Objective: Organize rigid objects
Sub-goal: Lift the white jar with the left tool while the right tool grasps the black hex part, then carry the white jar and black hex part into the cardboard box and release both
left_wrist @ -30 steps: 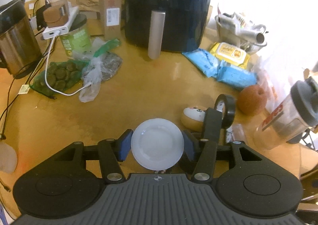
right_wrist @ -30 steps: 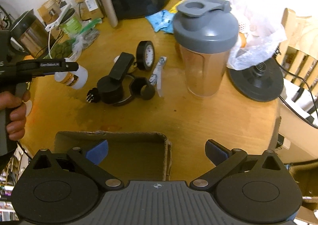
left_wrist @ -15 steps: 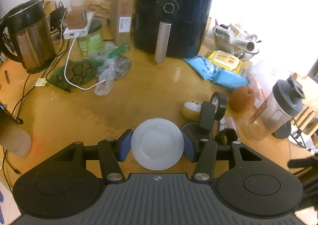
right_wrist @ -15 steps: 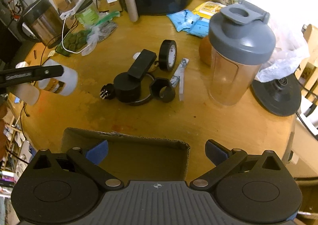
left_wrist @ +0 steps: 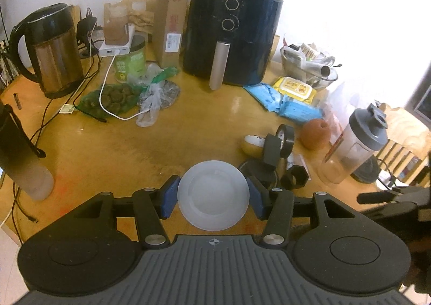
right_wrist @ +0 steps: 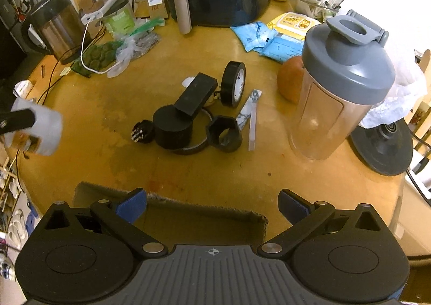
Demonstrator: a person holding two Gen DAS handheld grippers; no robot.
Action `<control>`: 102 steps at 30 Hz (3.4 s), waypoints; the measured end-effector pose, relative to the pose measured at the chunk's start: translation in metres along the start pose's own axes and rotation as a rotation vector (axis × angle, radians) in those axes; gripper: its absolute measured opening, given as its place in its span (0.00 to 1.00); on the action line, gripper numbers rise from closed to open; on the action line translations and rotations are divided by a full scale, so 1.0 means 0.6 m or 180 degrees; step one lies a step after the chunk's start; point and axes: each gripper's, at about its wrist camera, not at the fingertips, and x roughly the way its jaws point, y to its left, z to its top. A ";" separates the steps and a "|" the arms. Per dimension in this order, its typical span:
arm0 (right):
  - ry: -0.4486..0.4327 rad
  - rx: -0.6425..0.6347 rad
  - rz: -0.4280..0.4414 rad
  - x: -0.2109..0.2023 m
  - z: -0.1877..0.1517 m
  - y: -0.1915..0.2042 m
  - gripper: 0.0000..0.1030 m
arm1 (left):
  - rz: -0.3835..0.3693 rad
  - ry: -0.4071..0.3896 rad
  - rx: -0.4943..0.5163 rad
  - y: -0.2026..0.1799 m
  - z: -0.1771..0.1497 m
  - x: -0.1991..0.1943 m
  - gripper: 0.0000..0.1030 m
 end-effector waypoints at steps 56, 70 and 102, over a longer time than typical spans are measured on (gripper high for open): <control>-0.0484 -0.0378 -0.0154 0.078 0.051 0.015 0.42 | -0.0056 0.0025 -0.0195 -0.021 -0.058 -0.052 0.51; -0.0565 0.0057 0.0122 -0.029 0.001 -0.010 0.43 | -0.0308 0.0137 0.0058 -0.055 -0.068 -0.033 0.51; 0.0101 0.0012 0.0023 0.015 -0.106 -0.014 0.43 | -0.0100 0.0850 0.0416 -0.094 -0.124 0.102 0.51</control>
